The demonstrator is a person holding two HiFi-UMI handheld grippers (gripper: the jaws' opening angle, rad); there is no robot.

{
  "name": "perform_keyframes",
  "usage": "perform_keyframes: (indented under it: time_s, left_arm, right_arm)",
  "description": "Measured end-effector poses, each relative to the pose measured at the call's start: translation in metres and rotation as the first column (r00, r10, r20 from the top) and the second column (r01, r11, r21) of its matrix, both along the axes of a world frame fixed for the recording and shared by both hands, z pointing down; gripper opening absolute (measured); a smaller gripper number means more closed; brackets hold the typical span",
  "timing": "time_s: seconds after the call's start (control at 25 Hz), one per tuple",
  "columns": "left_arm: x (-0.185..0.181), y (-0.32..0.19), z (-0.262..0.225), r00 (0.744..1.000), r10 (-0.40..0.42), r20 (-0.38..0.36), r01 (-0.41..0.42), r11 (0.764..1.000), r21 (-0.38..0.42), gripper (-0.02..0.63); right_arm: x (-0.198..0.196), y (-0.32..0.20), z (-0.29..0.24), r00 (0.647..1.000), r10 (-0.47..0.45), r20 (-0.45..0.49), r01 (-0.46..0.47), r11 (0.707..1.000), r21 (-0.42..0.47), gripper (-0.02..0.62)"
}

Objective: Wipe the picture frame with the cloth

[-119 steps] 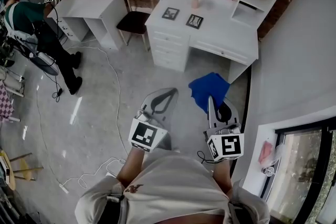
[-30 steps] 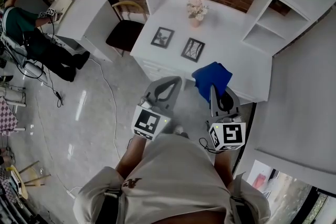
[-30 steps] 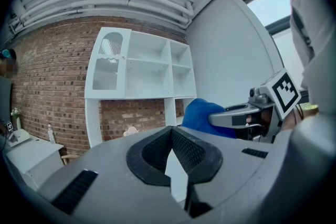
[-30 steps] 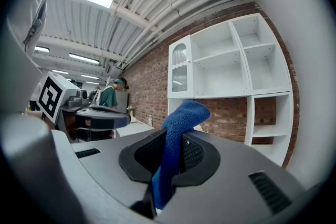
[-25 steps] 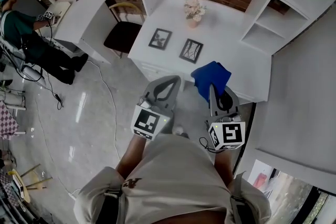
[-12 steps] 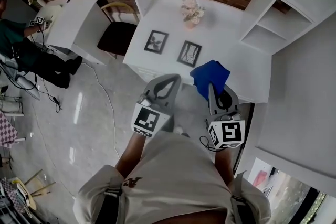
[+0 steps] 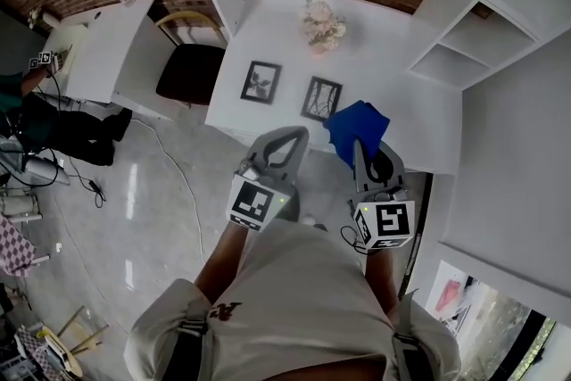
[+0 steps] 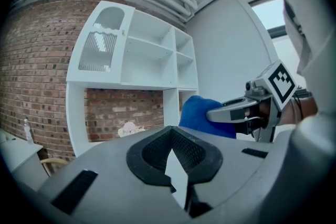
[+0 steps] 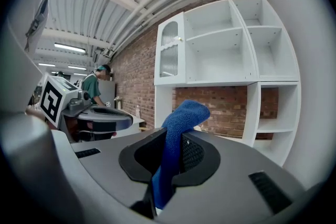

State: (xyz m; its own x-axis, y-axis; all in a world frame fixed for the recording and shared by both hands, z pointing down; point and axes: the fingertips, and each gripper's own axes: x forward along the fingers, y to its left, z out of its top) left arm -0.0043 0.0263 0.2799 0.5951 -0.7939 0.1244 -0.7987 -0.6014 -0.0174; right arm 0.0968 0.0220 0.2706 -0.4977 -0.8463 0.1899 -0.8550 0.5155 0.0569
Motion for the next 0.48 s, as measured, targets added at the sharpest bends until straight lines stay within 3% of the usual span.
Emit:
perform_keyframes:
  time_s: [0.48]
  left_arm:
    - [-0.018,-0.049,0.042,0.996,0.094,-0.005,-0.094,0.994,-0.053,0.001]
  right_arm:
    - [-0.017,-0.035,0.037,0.995,0.083,-0.054,-0.087,0.993,-0.075,0.028]
